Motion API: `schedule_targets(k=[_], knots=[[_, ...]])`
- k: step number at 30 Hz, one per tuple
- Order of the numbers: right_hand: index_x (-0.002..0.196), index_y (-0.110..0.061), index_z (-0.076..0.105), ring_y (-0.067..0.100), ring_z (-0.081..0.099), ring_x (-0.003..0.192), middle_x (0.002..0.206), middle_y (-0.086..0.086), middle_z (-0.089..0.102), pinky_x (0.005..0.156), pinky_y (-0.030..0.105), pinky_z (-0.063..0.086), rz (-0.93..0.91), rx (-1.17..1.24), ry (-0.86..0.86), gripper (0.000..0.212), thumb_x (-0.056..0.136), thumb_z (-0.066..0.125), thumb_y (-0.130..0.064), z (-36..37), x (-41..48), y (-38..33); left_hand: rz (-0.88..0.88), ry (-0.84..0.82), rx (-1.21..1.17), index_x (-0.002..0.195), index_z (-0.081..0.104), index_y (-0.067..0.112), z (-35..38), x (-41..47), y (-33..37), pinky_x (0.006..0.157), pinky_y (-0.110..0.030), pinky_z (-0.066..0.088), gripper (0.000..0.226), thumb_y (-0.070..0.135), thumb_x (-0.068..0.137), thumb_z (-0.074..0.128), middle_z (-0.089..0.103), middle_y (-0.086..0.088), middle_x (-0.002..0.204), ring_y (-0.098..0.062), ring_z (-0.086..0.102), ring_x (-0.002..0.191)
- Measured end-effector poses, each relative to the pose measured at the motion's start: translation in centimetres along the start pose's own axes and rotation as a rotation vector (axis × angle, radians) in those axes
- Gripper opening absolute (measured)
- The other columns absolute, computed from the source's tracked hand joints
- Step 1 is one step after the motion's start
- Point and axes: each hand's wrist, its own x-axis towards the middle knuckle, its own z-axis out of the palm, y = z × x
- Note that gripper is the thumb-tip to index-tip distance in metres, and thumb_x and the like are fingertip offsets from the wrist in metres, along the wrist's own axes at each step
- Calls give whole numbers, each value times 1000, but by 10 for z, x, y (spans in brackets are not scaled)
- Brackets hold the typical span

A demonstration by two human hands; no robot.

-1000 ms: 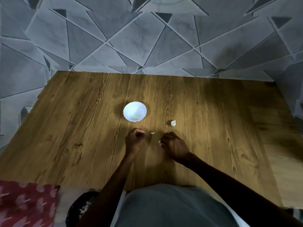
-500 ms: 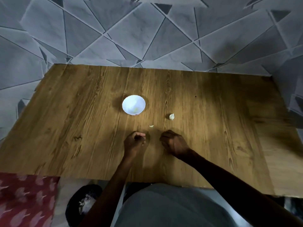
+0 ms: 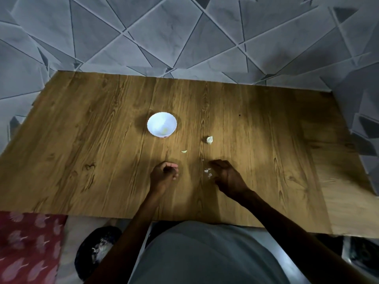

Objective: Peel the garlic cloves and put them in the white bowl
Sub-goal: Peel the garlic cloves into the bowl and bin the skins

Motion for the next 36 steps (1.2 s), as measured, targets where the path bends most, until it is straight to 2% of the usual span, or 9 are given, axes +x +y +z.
schedule_targets(k=[5, 8, 11, 16, 19, 24, 30, 34, 36], knots=[[139, -5, 49, 28, 58, 116, 137, 16, 53, 92, 38, 55, 100, 122, 44, 65, 81, 77, -9, 1, 18, -9, 21, -9, 11, 89, 69, 10, -3, 0, 7, 63, -27, 53, 16, 0, 88, 57, 71, -10, 82, -16, 66, 68], [137, -7, 53, 26, 58, 116, 135, 13, 55, 94, 34, 52, 168, 203, 63, 58, 84, 75, -12, 3, 33, -11, 34, 0, 22, 89, 70, 12, -5, 4, 10, 63, -27, 53, 15, 2, 88, 58, 72, -10, 83, -15, 67, 69], [133, -14, 55, 22, 58, 116, 133, 5, 56, 95, 37, 53, 237, 320, 37, 54, 83, 75, -19, 4, 42, -7, 36, 5, 26, 88, 70, 14, -6, 10, 12, 66, -30, 55, 15, 4, 88, 59, 72, -8, 81, -17, 68, 70], [110, -8, 69, 23, 66, 101, 114, 10, 66, 86, 35, 57, 30, 121, 71, 23, 89, 63, -2, 0, 40, -4, 45, -2, 19, 90, 70, 11, -2, 16, 18, 67, -31, 55, 13, 4, 88, 60, 73, -10, 83, -18, 68, 72], [123, -10, 65, 24, 61, 113, 124, 8, 64, 95, 33, 52, 61, 24, 53, 33, 92, 57, -2, 5, 46, -3, 57, -25, 22, 89, 70, 11, 4, 19, 20, 66, -31, 55, 14, 2, 89, 59, 72, -9, 81, -18, 68, 72], [132, -9, 59, 30, 51, 126, 135, 11, 57, 98, 40, 52, -7, -202, -31, 42, 90, 57, -6, 11, 43, -20, 71, -60, 35, 87, 68, 17, 9, 19, 23, 71, -34, 56, 18, 4, 91, 58, 73, -7, 84, -16, 68, 72], [115, -4, 68, 31, 67, 105, 117, 16, 67, 74, 41, 62, -98, -122, 9, 41, 76, 80, -3, 11, 10, -19, 44, -84, 48, 91, 69, 12, 8, 13, 21, 71, -33, 56, 14, 3, 92, 58, 72, -8, 84, -16, 68, 73], [125, -5, 61, 30, 61, 111, 125, 15, 61, 90, 41, 56, 146, 66, 86, 41, 86, 69, -6, 4, 12, -19, 42, -88, 13, 88, 69, 14, 7, 13, 16, 67, -32, 54, 16, 3, 92, 59, 72, -7, 81, -17, 68, 72], [126, -6, 59, 28, 58, 111, 127, 13, 58, 90, 35, 54, 284, 37, 80, 44, 83, 64, 3, 1, 16, -21, 31, -88, 9, 88, 69, 14, 6, 12, 13, 66, -31, 53, 16, 2, 91, 59, 72, -7, 81, -18, 68, 73]])
